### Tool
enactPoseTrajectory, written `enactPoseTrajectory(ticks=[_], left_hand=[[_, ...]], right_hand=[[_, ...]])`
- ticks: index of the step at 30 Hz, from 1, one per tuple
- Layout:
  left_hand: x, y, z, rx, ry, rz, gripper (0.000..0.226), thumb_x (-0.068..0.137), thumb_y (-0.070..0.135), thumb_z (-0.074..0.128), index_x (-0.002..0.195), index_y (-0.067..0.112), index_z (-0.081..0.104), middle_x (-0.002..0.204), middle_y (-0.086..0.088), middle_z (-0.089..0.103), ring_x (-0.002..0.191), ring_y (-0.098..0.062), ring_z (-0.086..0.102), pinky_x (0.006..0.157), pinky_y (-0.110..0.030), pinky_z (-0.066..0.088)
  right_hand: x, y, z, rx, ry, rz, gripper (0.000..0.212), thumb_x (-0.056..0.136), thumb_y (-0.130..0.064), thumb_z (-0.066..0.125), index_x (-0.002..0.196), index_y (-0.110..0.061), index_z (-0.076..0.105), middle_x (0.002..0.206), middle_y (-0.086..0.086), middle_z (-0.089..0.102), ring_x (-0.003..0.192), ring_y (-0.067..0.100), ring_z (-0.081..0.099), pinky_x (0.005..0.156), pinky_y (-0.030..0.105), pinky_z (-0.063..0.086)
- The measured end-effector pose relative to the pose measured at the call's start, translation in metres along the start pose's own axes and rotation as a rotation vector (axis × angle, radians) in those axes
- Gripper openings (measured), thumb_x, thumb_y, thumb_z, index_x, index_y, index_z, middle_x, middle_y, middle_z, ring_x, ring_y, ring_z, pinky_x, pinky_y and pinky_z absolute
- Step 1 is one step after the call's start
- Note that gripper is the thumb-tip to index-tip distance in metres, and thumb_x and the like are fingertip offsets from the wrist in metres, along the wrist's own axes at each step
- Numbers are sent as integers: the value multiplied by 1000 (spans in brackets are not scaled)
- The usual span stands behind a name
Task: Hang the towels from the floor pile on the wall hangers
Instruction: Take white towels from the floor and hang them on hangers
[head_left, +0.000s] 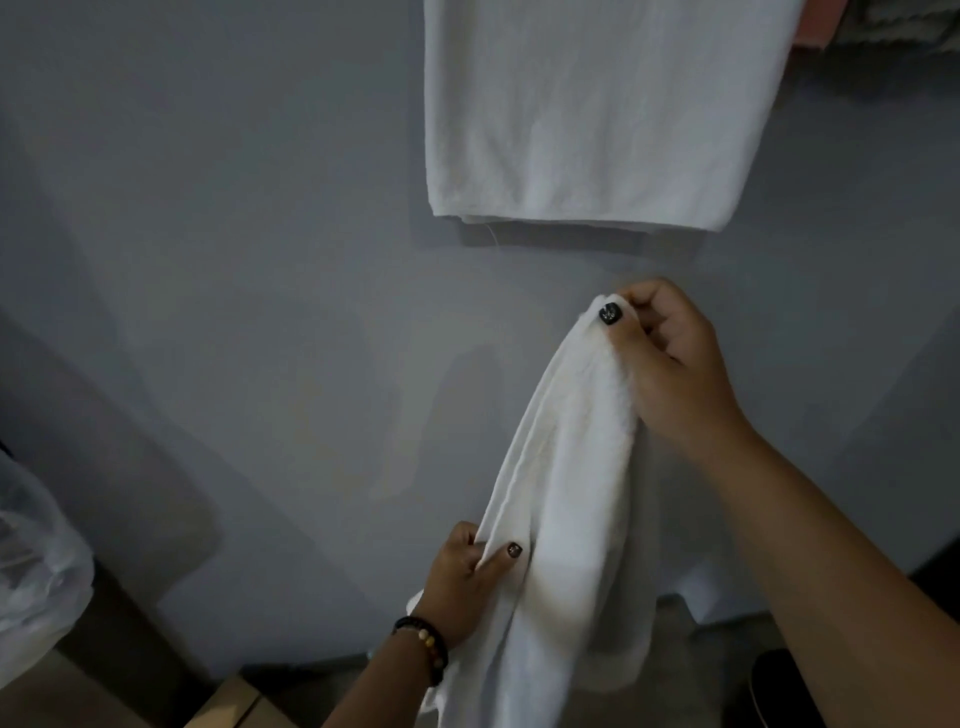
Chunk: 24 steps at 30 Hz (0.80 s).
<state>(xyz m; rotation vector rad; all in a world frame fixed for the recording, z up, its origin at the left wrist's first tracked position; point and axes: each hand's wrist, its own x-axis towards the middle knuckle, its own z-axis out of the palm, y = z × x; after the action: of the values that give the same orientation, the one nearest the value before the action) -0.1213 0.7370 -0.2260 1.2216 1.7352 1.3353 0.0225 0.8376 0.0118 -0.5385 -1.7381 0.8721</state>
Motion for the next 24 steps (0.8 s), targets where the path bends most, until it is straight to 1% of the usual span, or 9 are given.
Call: enactPoseTrajectory(ticks=[2,5,8,10,13,16,20,21,24], left_hand=[[2,-1,2,-58,60,-59,29,90,30,66,66,16,56,80,0,51,60,4,52,61,-12,39],[5,-7,-5,-143,151,-166,29,90,30,65,71,9,59,75,-2,56,54,-2,52,55,-14,41],[1,-9,-3,-140,100,-206,20,94,27,60,79,14,64,84,-4,64,67,-10,58,60,-14,46],[-4,-7,5,-132,19,-207,24,94,31,58,77,17,66,82,-1,66,68,-8,58,62,-13,47],[-12,-6,14,-102,17,-221,48,93,35,58,50,22,41,50,12,40,47,-4,35,47,-16,31],[-13,-5,13,-92,56,-201,58,95,27,58,47,24,26,50,13,23,47,-5,22,45,-20,19],[-7,0,3,-116,96,-157,51,84,41,66,48,20,36,51,12,31,49,-4,28,49,-20,24],[-6,3,-1,-136,113,-142,50,80,47,63,51,12,41,55,9,36,53,-6,32,52,-22,28],[-4,21,-13,-223,172,-126,54,93,42,58,61,0,47,61,-1,45,58,-10,40,55,-24,34]], right_hand=[[1,-2,-7,-4,23,6,6,88,-24,55,82,-24,54,72,-11,55,64,0,48,60,14,40],[-1,4,-22,-20,85,57,8,86,-29,55,82,-23,55,73,-5,54,66,6,46,58,17,39],[-8,15,-31,23,135,126,5,88,-24,57,83,-23,57,73,-2,54,63,5,46,57,16,39],[-10,19,-33,27,156,149,14,93,-13,57,83,-22,58,73,-3,55,61,0,47,57,14,39],[-10,19,-35,-9,145,140,19,95,-5,55,84,-20,58,74,-4,57,62,-3,49,59,12,40],[-9,18,-38,-23,160,110,19,95,-5,55,84,-21,57,74,-5,58,62,-2,49,59,13,40],[-4,23,-56,8,261,99,19,93,-6,58,85,-23,59,72,-9,60,63,-2,51,61,12,41],[-3,27,-63,27,303,117,19,92,-6,59,85,-23,59,70,-13,61,63,-3,52,62,11,41],[-7,39,-85,50,404,181,19,91,-7,60,84,-25,60,65,-19,63,64,-4,53,65,16,42]])
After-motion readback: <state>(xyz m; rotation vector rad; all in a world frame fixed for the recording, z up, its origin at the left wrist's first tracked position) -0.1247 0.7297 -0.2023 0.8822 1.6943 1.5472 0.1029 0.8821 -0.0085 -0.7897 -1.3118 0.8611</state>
